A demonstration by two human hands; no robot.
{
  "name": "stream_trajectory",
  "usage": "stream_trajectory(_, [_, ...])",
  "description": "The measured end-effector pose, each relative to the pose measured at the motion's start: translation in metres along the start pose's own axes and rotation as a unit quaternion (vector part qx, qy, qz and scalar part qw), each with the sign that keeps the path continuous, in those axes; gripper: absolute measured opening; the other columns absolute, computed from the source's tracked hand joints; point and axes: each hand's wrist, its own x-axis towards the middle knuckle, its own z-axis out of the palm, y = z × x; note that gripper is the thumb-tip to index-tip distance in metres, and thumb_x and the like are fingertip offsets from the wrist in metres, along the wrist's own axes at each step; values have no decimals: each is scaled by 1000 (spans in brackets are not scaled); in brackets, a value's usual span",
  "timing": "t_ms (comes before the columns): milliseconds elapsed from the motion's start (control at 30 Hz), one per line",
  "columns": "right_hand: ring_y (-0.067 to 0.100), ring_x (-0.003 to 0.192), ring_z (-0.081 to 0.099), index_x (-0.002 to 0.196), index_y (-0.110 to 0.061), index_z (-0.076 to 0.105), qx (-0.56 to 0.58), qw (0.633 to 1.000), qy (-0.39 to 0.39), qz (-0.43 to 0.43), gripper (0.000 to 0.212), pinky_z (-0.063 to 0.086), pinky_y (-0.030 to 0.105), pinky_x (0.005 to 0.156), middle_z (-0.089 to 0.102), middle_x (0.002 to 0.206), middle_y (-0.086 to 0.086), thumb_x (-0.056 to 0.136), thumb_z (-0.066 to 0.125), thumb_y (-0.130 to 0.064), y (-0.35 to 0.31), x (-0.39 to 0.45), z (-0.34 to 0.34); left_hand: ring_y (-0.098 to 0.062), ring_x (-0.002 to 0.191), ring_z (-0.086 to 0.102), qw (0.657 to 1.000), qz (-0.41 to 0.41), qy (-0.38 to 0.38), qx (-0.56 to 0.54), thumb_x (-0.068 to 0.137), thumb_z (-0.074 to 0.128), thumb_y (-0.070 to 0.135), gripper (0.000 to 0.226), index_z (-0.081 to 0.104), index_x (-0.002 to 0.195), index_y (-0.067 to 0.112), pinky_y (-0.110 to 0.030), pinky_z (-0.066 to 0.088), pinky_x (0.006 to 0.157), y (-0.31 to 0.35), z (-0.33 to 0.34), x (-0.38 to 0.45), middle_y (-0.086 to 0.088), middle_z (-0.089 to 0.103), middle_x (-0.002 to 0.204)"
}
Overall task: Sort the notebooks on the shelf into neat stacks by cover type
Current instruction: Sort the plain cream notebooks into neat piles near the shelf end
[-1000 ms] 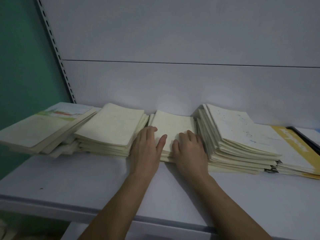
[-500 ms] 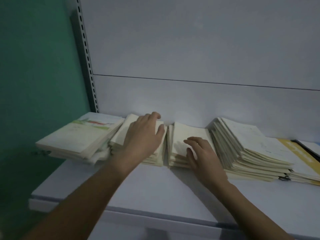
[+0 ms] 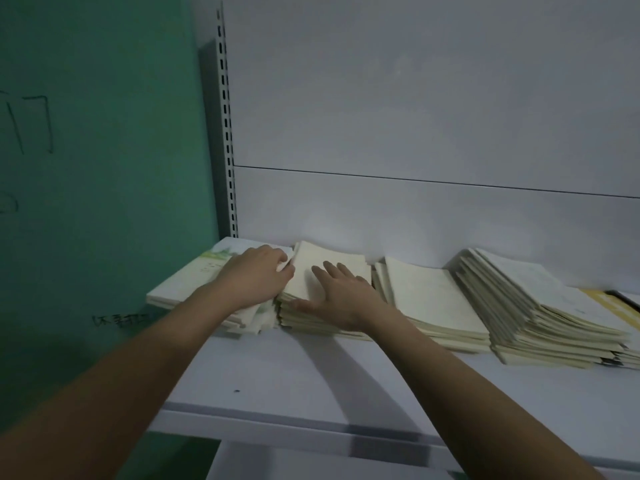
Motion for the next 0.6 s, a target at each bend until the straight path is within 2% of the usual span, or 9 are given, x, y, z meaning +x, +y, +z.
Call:
stream_trajectory(67, [29, 141, 21, 149, -19, 20, -12, 999, -26, 16, 89, 23, 51, 111, 22, 156, 5, 83, 35, -78, -1, -1, 13, -24, 106, 58, 1000, 14, 7, -9, 96, 38, 40, 37, 65, 102, 16, -39, 46, 91, -10, 1, 3, -3, 63, 113])
stream_trajectory(167, [31, 138, 27, 147, -19, 21, -76, 995, 54, 19, 82, 24, 50, 109, 27, 152, 5, 84, 25, -72, -8, -23, 33, -22, 86, 56, 999, 34, 0, -42, 90, 39, 40, 20, 47, 82, 24, -35, 48, 87, -22, 4, 8, 4, 52, 89])
stream_trajectory(233, [31, 135, 31, 146, -20, 26, -91, 992, 90, 7, 62, 27, 47, 107, 33, 150, 4, 94, 32, -53, -13, -40, 33, -24, 77, 55, 997, 48, -1, -61, 89, 40, 38, 21, 45, 73, 24, -33, 47, 77, -28, 4, 10, 2, 52, 79])
stream_trajectory(300, [28, 134, 35, 146, -22, 31, -67, 993, 100, -13, 51, 32, 43, 106, 38, 149, 2, 98, 43, -33, -13, -49, 27, -23, 61, 45, 994, 51, 3, -93, 90, 42, 32, 32, 40, 62, 18, -31, 36, 61, -28, 2, 10, -2, 48, 63])
stream_trajectory(367, [25, 123, 48, 141, -24, 43, 32, 994, 107, 17, 41, 40, 35, 97, 54, 135, -1, 101, 43, -28, -12, -50, 13, -20, 55, 38, 991, 41, 6, -126, 93, 43, 29, 36, 40, 59, 17, -29, 27, 56, -21, -2, 11, -3, 44, 59])
stream_trajectory(400, [23, 109, 56, 133, -23, 52, 109, 984, 130, 46, 33, 44, 28, 87, 63, 118, -6, 102, 41, -30, -12, -49, 5, -20, 55, 40, 989, 38, 11, -145, 95, 43, 31, 37, 44, 61, 16, -29, 28, 55, -15, -4, 11, -4, 47, 60])
stream_trajectory(467, [20, 85, 59, 110, -22, 62, 238, 946, 194, 102, 26, 47, 28, 74, 63, 88, -11, 103, 39, -33, -14, -42, -15, -21, 63, 53, 971, 37, -1, -236, 98, 41, 43, 42, 53, 72, 12, -31, 43, 63, 0, -12, 15, -6, 57, 71])
stream_trajectory(533, [20, 80, 61, 104, -23, 63, 265, 925, 253, 100, 29, 48, 36, 72, 65, 84, -5, 103, 37, -35, -20, -34, -35, -24, 85, 68, 899, -13, -103, -426, 96, 38, 58, 57, 61, 98, 5, -37, 54, 83, 14, -23, 20, -8, 69, 94])
stream_trajectory(600, [16, 81, 62, 111, -27, 63, 246, 925, 284, 65, 29, 48, 33, 70, 68, 89, -6, 103, 36, -36, -30, -27, -48, -33, 98, 69, 750, -50, -238, -615, 93, 41, 63, 67, 54, 120, 3, -42, 57, 85, 22, -38, 23, -21, 67, 111])
